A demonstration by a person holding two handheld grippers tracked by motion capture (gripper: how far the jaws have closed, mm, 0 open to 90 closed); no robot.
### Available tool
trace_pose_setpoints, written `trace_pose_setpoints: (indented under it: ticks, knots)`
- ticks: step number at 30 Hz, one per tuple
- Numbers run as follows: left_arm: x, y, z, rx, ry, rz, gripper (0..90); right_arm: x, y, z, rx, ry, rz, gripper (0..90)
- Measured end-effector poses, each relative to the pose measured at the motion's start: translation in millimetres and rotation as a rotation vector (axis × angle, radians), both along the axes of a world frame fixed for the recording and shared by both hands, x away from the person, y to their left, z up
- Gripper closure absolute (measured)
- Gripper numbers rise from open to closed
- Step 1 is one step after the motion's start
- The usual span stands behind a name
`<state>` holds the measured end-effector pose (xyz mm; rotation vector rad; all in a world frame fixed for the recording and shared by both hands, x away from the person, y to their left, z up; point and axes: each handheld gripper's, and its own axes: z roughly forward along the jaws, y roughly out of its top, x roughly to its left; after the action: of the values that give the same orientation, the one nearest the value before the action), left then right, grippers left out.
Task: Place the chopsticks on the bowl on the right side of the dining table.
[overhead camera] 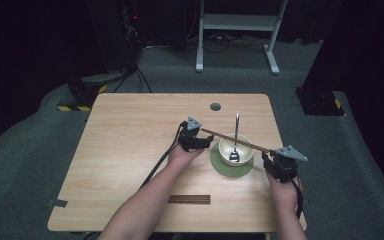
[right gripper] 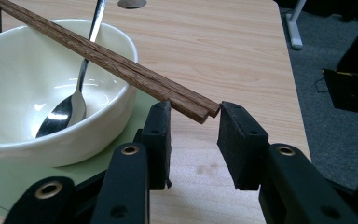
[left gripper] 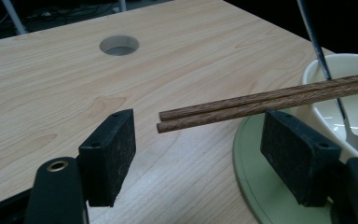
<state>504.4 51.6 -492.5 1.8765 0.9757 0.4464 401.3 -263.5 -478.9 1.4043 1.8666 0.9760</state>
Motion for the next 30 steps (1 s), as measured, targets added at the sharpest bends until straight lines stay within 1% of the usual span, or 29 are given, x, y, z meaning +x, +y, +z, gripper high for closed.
trace_pose_setpoints:
  ticks: [2,5,8,16,25,30]
  knots:
    - [-1.1,-1.1,0.9,-0.01,-0.001,-0.003,27.1,0.6,1.1,0.6,-0.001,-0.001,0.001,63.3]
    - [-3.1,-3.0,2.3,-0.01,-0.008,-0.011,27.8,1.2,1.9,2.2,0.002,-0.002,0.004,62.6]
    - [-5.5,-5.0,3.4,-0.016,-0.006,-0.015,27.8,1.2,2.3,3.4,0.004,-0.005,0.009,61.6]
    - [-14.6,-7.7,6.2,0.017,0.007,-0.02,26.3,0.1,1.0,2.6,0.001,-0.001,0.013,58.9]
    - [-31.4,-3.3,10.1,0.053,-0.002,-0.033,28.2,-1.3,-2.0,2.8,0.01,-0.006,0.026,58.1]
    - [-40.0,1.8,12.5,0.047,-0.016,-0.036,31.3,-0.8,-1.6,3.5,0.005,-0.006,0.029,58.1]
